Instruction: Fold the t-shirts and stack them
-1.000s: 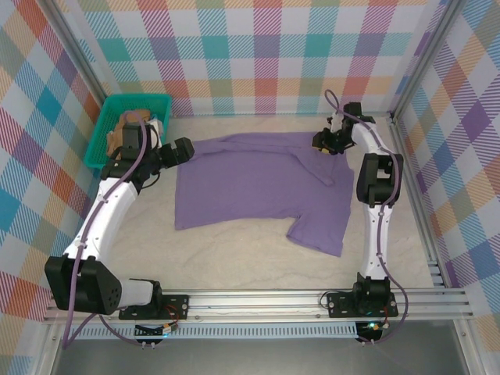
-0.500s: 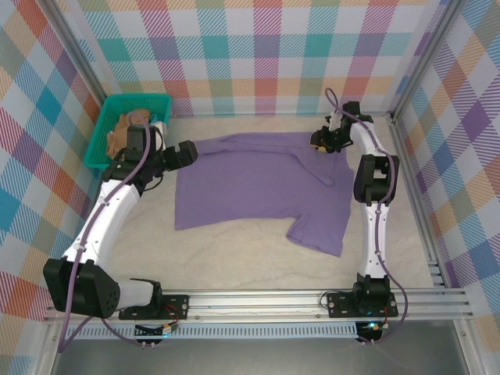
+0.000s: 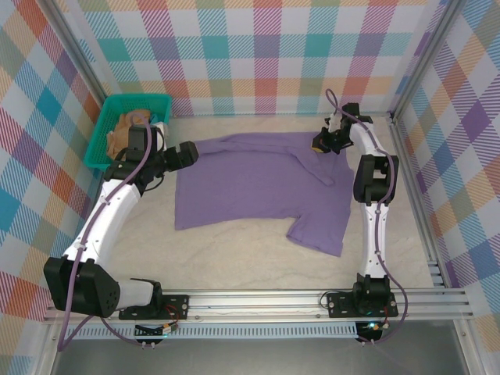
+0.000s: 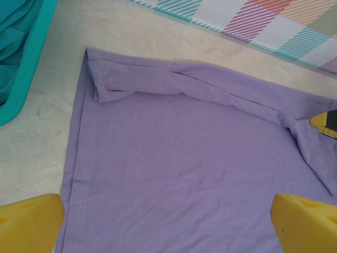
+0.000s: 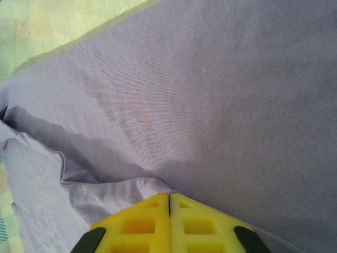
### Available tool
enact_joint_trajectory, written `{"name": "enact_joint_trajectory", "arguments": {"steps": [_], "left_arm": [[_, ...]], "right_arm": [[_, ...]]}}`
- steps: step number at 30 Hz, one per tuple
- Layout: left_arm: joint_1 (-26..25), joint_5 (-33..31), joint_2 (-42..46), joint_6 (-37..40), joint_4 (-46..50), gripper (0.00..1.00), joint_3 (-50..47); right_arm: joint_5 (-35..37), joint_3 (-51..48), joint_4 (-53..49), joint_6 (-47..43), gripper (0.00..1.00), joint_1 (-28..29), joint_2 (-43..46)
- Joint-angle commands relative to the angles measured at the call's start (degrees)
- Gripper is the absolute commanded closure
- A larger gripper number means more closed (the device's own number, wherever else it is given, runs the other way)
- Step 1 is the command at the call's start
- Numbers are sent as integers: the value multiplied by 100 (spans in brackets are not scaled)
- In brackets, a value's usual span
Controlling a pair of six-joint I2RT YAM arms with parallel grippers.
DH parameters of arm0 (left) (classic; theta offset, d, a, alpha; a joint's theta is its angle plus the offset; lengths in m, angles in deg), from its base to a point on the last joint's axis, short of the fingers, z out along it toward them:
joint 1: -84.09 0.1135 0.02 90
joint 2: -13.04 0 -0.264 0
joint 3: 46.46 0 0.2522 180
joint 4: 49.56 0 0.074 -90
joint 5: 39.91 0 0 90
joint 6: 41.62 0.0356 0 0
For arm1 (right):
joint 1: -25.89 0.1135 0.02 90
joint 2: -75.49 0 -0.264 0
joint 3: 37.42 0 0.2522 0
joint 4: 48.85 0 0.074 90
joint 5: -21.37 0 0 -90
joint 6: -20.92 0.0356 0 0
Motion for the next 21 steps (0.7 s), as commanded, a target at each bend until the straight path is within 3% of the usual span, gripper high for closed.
{"name": "enact_joint_trajectory", "arguments": {"steps": [1,13,21], "left_arm": [[-50,-80,63,28,143,0,43],[-50,-101,163,79,105,0,-141],[-52,-73,177,118,59,0,-254]], "right_arm": [[-266,-72,-94,-19,100,24,416],[-517,-2422,958,207,100,180,2033],[-653,-3519,1520,404,100,488,2488]]}}
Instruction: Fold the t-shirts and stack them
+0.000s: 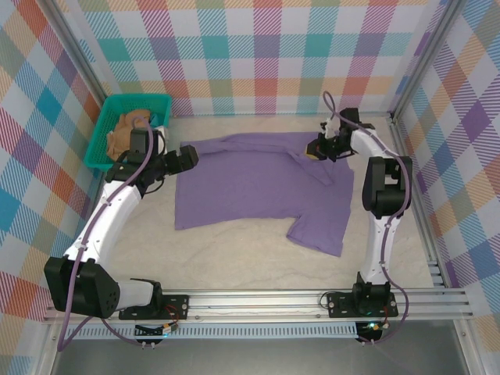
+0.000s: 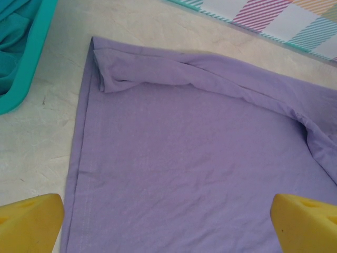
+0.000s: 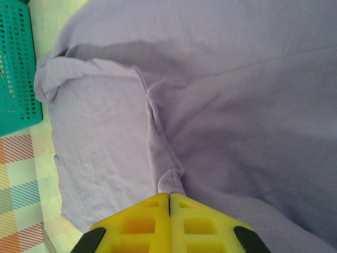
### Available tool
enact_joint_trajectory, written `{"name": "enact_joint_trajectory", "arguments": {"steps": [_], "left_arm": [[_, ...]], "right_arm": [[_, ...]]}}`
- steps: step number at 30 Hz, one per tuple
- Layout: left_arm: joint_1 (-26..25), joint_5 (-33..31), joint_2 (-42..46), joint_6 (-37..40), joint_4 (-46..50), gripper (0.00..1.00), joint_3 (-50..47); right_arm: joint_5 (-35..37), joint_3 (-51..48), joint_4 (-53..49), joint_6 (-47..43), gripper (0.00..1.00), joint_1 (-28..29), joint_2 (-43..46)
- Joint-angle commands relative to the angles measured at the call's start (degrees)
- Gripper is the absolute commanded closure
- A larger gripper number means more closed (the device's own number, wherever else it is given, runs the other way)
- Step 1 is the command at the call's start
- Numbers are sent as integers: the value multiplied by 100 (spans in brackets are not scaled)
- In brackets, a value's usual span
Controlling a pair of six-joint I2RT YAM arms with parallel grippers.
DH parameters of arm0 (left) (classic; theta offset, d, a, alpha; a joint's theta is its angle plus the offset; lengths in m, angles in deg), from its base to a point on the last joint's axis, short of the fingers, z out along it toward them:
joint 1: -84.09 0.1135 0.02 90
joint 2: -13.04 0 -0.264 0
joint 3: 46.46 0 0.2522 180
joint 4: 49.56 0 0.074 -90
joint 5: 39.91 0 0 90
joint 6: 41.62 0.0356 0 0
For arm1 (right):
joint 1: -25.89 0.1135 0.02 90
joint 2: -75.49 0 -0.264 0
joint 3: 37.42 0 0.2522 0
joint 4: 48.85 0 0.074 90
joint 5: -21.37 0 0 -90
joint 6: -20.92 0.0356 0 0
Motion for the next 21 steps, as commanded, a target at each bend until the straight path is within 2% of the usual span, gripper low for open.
{"name": "enact_joint_trajectory", "arguments": {"steps": [1,8,18,21], "left_arm": [[-52,-14,151,102,55,0,-64],[-50,-23,181,124,40,0,-124],[-52,-9,170,149,-23,0,-170],[-51,-14,188,158,-16,0,-178]], "right_arm": [[-214,-334,327,139,100,184,207],[461,-924,565,540,100,619,499],[1991,-1849,1317,2231,95,1390,1090],[2250,-1906,1469,2662,90,1588,1083]]}}
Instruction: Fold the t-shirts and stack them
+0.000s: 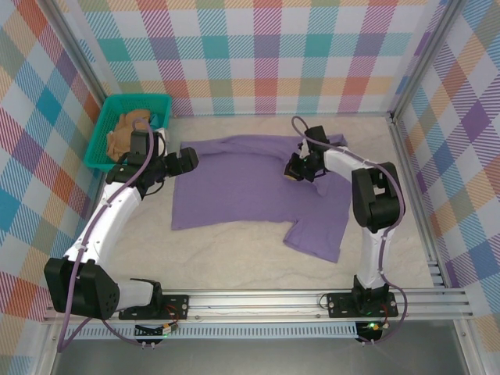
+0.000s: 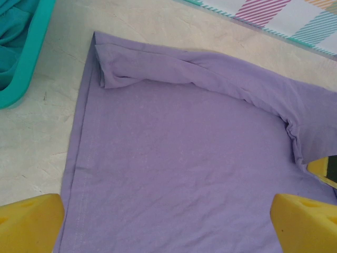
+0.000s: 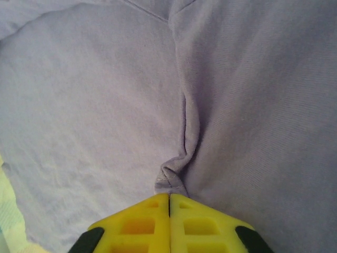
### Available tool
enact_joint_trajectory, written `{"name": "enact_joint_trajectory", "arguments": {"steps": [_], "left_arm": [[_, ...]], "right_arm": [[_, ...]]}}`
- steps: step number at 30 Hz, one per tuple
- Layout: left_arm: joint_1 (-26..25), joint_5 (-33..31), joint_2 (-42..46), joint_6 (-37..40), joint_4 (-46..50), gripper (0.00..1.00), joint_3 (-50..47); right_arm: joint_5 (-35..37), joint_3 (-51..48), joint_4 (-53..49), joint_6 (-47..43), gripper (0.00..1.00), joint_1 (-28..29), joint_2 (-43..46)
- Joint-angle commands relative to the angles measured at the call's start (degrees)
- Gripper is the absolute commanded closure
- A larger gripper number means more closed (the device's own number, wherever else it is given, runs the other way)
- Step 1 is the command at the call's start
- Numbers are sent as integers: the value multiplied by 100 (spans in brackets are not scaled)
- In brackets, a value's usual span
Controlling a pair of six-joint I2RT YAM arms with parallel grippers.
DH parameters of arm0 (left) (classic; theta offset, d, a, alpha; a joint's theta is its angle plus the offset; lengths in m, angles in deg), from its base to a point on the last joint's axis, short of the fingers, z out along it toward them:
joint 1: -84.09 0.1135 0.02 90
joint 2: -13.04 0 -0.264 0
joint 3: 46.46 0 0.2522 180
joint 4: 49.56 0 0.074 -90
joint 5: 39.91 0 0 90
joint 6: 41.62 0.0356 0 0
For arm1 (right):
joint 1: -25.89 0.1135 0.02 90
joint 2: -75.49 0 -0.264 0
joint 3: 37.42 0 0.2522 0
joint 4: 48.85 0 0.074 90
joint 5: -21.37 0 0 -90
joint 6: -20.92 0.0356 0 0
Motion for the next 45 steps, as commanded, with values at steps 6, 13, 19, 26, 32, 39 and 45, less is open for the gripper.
{"name": "enact_joint_trajectory", "arguments": {"steps": [6,13,19,26,32,39,45], "left_arm": [[-57,-23,199,151,-13,0,-120],[-57,-27,185,160,9,0,-117],[-52,-197,82,-60,312,6,-30],[-148,367,-191,-820,444,39,-444],[-569,45,-783,-1121,438,52,-896],[-669,-388,-1461,-1333,37,54,-1189],[-681,-385,-1933,-1343,-152,54,-1220]], "right_arm": [[515,-116,460,1120,83,424,115],[606,-218,330,1067,78,467,516],[1346,-603,-357,500,66,162,1403],[1423,-1953,-478,228,65,-1030,2374],[1169,-2539,-555,-31,71,-1767,2313],[999,-2647,-312,-37,80,-2015,1636],[1279,-2513,-632,49,86,-2207,1330]]}}
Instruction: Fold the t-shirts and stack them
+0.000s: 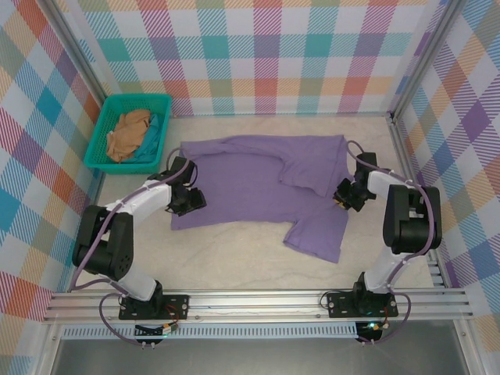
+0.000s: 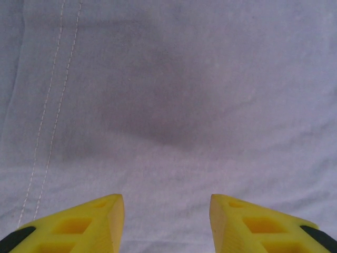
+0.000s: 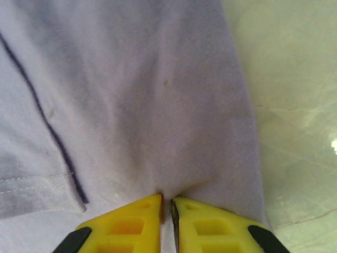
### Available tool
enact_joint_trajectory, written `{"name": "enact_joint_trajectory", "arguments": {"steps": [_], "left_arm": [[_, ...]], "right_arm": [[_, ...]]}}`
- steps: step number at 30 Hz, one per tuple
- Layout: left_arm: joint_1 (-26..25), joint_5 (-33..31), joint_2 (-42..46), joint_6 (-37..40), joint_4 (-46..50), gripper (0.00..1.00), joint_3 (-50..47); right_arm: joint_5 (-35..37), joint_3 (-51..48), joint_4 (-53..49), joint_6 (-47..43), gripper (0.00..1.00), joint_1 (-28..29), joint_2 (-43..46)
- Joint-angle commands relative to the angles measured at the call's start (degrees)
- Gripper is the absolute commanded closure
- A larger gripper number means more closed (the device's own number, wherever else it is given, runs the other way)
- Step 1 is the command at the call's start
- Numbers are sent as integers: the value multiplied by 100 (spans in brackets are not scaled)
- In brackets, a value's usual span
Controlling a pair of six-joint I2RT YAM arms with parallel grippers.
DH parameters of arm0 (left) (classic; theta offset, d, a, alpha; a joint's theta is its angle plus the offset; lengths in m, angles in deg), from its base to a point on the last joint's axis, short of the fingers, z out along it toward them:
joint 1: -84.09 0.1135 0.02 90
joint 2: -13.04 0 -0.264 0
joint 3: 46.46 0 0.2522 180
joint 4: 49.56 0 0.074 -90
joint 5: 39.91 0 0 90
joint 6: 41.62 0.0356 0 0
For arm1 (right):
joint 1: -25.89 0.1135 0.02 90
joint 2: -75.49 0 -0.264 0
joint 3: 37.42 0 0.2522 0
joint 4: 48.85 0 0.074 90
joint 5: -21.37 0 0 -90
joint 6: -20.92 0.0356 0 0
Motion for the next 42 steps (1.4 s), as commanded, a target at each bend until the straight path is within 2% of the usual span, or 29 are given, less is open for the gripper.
{"name": "enact_joint_trajectory", "arguments": {"steps": [1,8,13,16,22,25,31,42], "left_arm": [[-29,-73,-232,-99,-209,54,-29],[-217,-74,-178,-167,-228,53,66],[-268,-288,186,-289,424,47,313],[-272,-474,434,-516,1016,47,377],[-262,-695,1264,-1020,1740,49,124],[-225,-526,1432,-1224,1962,47,29],[-147,-123,1097,-1558,1670,50,-367],[70,-171,753,-2070,801,53,-1068]], "right_arm": [[274,7,-284,3,86,-153,-294],[370,-10,-439,-151,84,-538,-140],[332,50,-485,-294,84,-706,-123],[71,82,-398,-434,83,-705,-71],[-459,167,-484,-855,73,-705,394],[-674,261,-691,-1093,70,-704,675],[-1043,262,-932,-1487,65,-692,1376],[-1310,308,-1237,-1840,63,-648,1935]]}}
